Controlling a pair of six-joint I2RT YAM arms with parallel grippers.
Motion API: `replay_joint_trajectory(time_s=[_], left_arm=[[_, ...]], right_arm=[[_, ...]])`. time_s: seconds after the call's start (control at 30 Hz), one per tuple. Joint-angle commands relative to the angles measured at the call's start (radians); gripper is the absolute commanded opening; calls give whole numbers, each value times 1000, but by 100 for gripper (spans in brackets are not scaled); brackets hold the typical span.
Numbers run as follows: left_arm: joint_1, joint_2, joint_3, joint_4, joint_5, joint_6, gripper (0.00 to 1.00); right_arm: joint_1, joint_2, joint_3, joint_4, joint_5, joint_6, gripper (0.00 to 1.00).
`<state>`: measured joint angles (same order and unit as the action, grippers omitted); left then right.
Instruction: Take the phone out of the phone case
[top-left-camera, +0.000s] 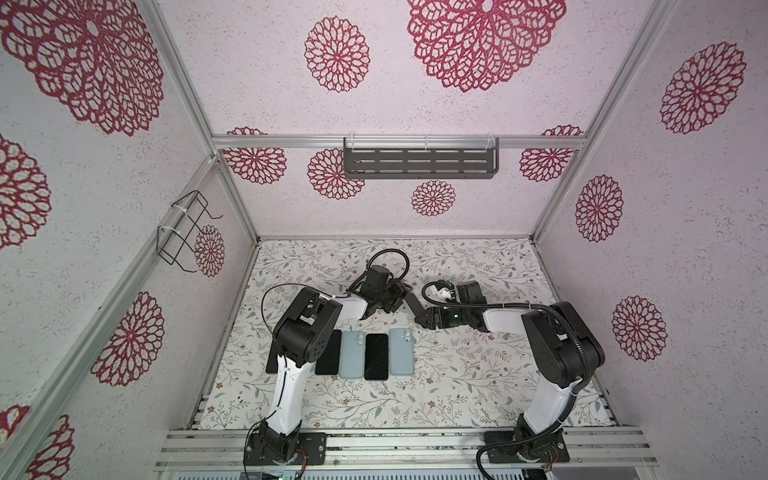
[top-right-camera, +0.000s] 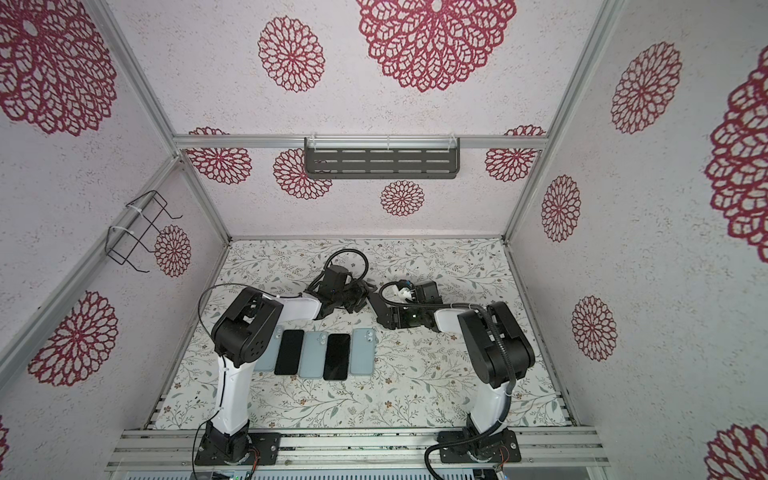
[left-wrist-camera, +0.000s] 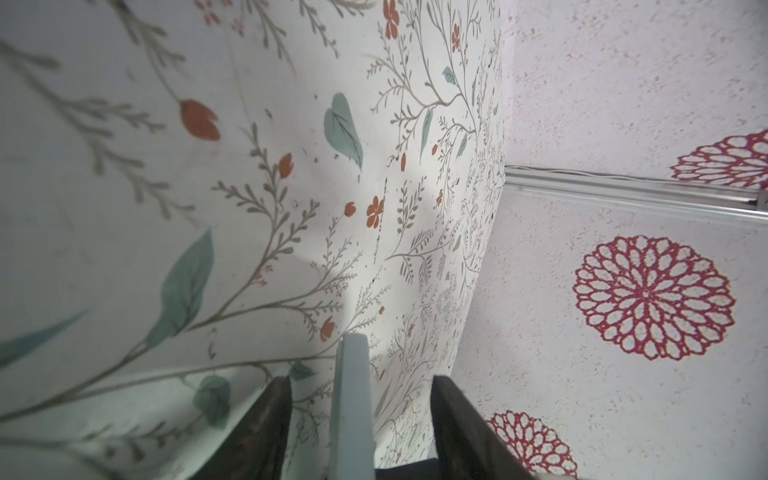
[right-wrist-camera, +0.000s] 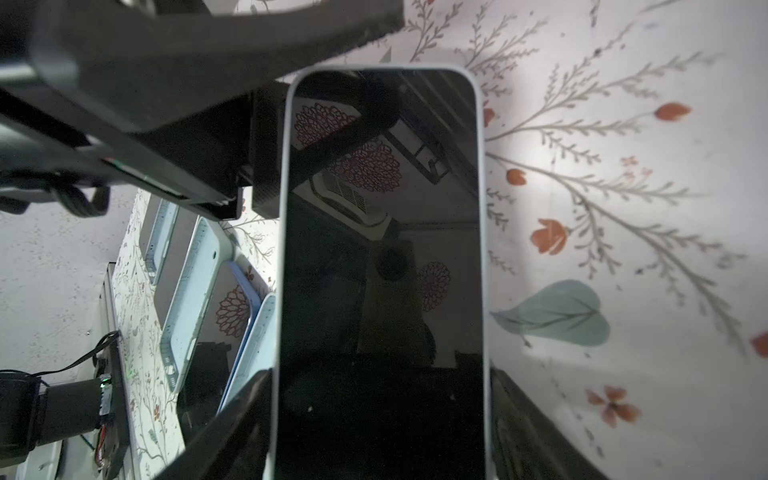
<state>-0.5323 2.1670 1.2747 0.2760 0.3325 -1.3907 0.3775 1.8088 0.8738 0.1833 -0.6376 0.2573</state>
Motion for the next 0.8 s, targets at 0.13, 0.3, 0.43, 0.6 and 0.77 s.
replay_joint_trajectory(time_s=[0.13, 0.3, 0.43, 0.6, 0.77], left_arm=[[-16, 1, -1, 46, 8, -4, 32], [-21, -11, -10, 53, 17, -2, 14], [-21, -38, -33, 70, 19, 0, 5], [-16, -117, -69, 78, 12, 26, 1], [-6, -255, -139, 150, -20, 52, 0]], right_arm=[[17, -63, -6, 4, -36, 31, 53], [17, -78, -7, 2, -30, 34, 53], [19, -103, -20, 9, -22, 45, 54], [17, -212, -78, 51, -1, 82, 71], [18, -417, -153, 63, 82, 119, 91]])
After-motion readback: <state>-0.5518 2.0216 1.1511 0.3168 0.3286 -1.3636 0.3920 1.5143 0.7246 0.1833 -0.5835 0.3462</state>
